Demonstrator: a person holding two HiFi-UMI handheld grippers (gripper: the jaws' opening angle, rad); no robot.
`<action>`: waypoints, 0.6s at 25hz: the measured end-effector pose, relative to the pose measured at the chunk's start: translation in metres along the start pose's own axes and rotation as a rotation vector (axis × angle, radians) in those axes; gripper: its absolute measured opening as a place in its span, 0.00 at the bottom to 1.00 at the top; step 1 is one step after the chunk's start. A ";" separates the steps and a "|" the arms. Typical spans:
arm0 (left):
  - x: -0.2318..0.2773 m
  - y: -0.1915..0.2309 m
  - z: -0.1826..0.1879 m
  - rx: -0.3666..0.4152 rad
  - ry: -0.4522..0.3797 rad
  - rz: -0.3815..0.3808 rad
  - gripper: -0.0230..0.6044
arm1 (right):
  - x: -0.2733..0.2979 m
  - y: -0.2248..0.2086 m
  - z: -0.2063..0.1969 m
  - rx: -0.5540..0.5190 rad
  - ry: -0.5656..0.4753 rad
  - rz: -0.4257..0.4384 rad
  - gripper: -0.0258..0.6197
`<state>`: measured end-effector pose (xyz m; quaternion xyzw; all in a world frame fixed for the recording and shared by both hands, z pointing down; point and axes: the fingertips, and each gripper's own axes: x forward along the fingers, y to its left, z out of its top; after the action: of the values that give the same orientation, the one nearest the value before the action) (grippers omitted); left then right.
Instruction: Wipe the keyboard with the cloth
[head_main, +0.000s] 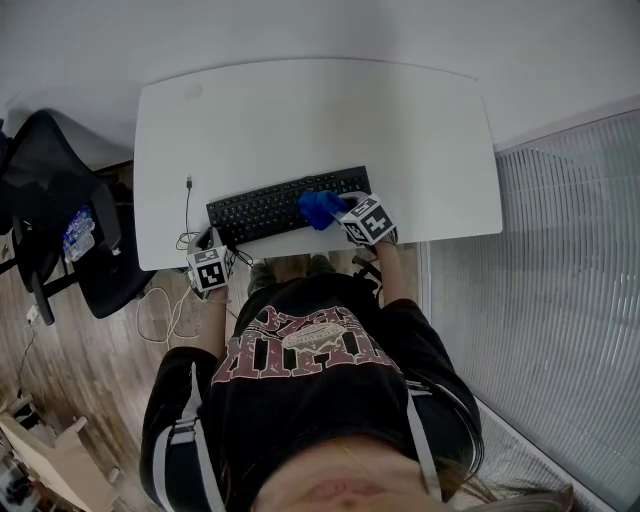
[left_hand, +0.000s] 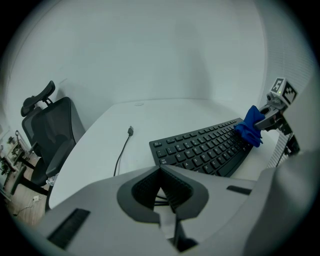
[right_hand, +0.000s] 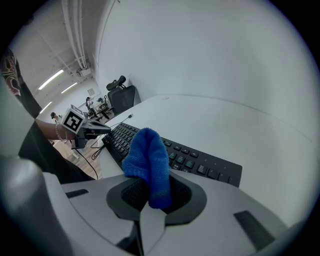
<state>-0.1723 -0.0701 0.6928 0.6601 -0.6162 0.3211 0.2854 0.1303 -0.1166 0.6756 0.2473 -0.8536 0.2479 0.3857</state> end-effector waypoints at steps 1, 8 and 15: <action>0.000 0.000 0.000 0.001 0.001 0.000 0.09 | -0.002 -0.003 -0.002 0.004 0.002 -0.006 0.14; 0.002 0.002 0.000 -0.001 -0.001 0.003 0.09 | -0.012 -0.018 -0.016 0.045 -0.001 -0.041 0.14; 0.000 -0.001 -0.001 -0.001 0.001 0.003 0.09 | -0.027 -0.033 -0.030 0.079 -0.002 -0.086 0.14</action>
<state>-0.1716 -0.0695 0.6937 0.6589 -0.6170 0.3218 0.2856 0.1821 -0.1173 0.6797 0.2988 -0.8321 0.2644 0.3853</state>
